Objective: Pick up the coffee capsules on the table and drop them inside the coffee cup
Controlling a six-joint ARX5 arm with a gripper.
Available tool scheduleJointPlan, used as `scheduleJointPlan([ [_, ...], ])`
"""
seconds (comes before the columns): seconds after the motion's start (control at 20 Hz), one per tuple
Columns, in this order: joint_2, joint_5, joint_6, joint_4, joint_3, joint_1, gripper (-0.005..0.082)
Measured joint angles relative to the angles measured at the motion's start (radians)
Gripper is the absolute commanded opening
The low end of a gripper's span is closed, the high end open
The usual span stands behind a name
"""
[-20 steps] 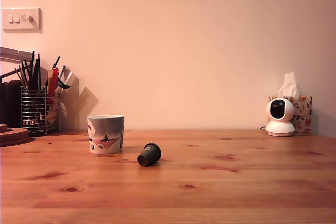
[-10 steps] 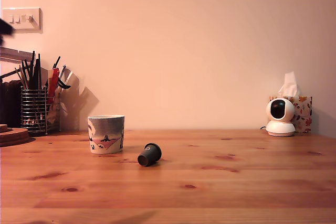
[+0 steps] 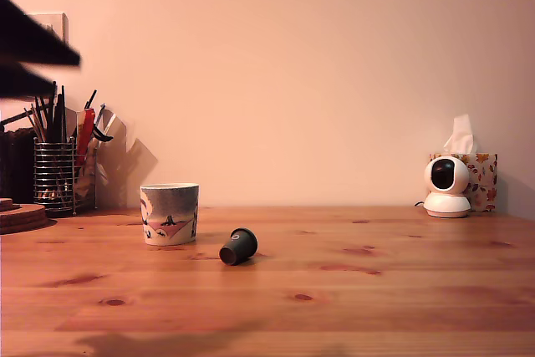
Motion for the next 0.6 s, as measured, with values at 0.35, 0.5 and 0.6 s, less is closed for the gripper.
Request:
scheduleJointPlan([
  [0.35, 0.275, -0.072, 0.078, 0.243, 0.000, -0.046, 0.0463],
  [0.5, 0.384, -0.087, 0.079, 0.335, 0.000, -0.056, 0.0477],
  [0.6, 0.455, -0.093, 0.089, 0.397, 0.000, -0.066, 0.0526],
])
